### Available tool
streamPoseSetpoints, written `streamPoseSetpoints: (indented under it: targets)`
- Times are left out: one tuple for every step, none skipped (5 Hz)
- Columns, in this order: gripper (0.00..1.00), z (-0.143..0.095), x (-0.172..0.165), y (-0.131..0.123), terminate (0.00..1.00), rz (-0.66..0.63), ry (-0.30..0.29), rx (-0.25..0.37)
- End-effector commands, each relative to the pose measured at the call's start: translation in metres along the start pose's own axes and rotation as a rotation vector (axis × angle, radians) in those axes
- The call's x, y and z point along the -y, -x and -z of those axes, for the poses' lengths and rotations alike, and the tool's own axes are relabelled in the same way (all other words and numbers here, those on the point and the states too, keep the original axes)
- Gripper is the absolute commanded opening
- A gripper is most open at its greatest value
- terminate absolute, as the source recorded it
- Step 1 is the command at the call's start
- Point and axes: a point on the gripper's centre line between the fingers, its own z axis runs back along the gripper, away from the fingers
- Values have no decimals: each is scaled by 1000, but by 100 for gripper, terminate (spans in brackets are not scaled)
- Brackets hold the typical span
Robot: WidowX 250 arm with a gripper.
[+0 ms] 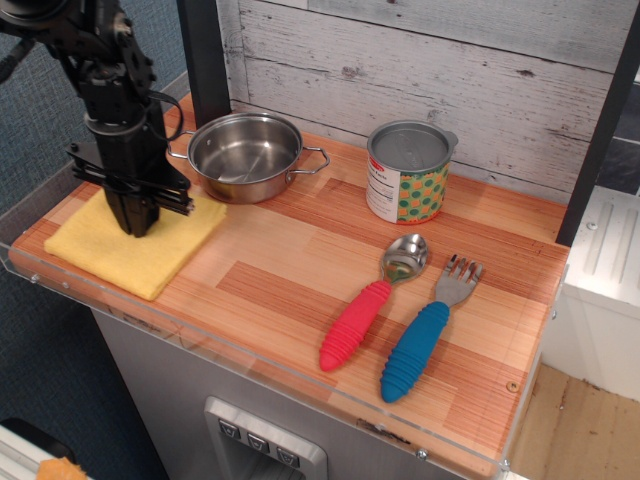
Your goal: Push the yellow cloth to the left of the red spoon
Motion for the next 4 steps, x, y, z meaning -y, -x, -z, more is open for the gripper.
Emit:
streamPoseSetpoints:
  targets:
    - [0,-4,14,1,0,-12,-1,36]
    - [0,-4,24,3,0,-11,31,33]
    - [0,-3,39,5,0,-4,31,30]
    - [0,-2,57,6,0,35,33,31]
